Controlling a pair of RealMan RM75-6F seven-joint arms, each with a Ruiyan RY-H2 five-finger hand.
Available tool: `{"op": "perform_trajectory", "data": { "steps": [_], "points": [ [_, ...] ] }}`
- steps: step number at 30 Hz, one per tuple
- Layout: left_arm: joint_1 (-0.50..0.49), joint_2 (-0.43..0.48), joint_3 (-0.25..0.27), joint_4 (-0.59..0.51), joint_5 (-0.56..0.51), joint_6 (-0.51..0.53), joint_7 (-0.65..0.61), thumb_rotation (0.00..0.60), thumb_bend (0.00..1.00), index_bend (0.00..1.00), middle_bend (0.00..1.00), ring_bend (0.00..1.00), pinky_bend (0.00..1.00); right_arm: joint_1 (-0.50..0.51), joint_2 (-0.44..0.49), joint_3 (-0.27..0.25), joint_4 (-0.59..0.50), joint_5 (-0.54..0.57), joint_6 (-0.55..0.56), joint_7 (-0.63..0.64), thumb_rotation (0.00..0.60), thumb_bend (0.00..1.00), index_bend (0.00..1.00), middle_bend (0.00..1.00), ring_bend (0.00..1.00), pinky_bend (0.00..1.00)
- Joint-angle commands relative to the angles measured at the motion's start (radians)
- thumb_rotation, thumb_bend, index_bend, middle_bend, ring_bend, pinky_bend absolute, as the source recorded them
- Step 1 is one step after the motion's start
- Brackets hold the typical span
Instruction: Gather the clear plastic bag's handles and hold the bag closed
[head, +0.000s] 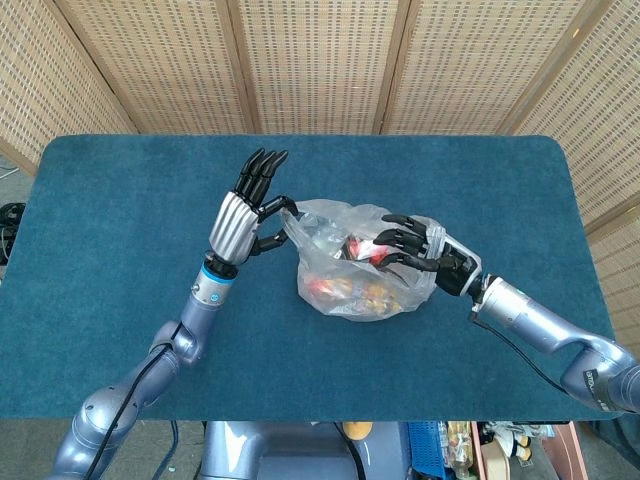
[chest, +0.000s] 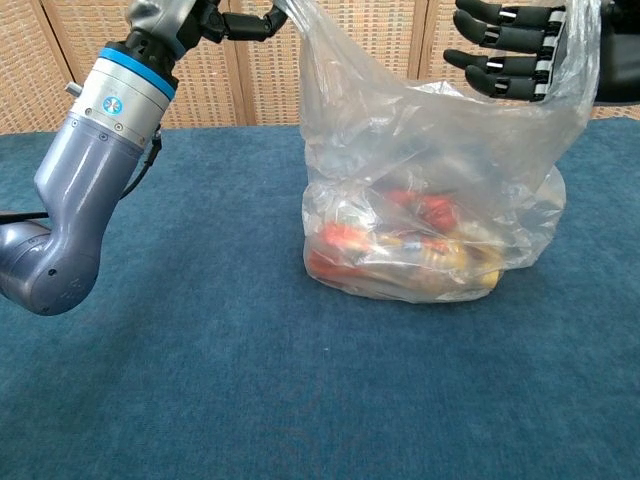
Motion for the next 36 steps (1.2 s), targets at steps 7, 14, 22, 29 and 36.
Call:
{"op": "perform_trajectory", "data": {
  "steps": [7, 14, 22, 29, 36],
  "points": [
    [-0.016, 0.025, 0.021, -0.005, 0.027, 0.045, 0.026, 0.600, 0.41, 0.11, 0.00, 0.00, 0.00, 0.003, 0.003, 0.006, -0.010, 0.007, -0.008, -0.011, 0.600, 0.00, 0.24, 0.38, 0.24, 0.37],
    [-0.028, 0.060, 0.035, -0.026, 0.049, 0.089, 0.065, 0.600, 0.38, 0.00, 0.00, 0.00, 0.00, 0.004, 0.008, 0.012, -0.031, 0.008, -0.005, -0.020, 0.600, 0.00, 0.24, 0.38, 0.25, 0.37],
    [-0.031, 0.098, 0.046, -0.076, 0.065, 0.107, 0.122, 0.600, 0.35, 0.00, 0.00, 0.00, 0.00, 0.015, 0.021, 0.033, -0.069, 0.020, -0.014, -0.041, 0.600, 0.00, 0.24, 0.38, 0.25, 0.37],
    [-0.040, 0.138, 0.068, -0.123, 0.095, 0.116, 0.192, 0.600, 0.35, 0.00, 0.00, 0.00, 0.00, 0.025, 0.029, 0.056, -0.101, 0.052, -0.045, -0.073, 0.600, 0.00, 0.25, 0.38, 0.25, 0.37],
    [-0.050, 0.168, 0.074, -0.180, 0.110, 0.105, 0.248, 0.600, 0.35, 0.00, 0.00, 0.00, 0.00, 0.028, 0.033, 0.085, -0.132, 0.089, -0.069, -0.101, 0.600, 0.00, 0.25, 0.38, 0.25, 0.37]
  ]
}}
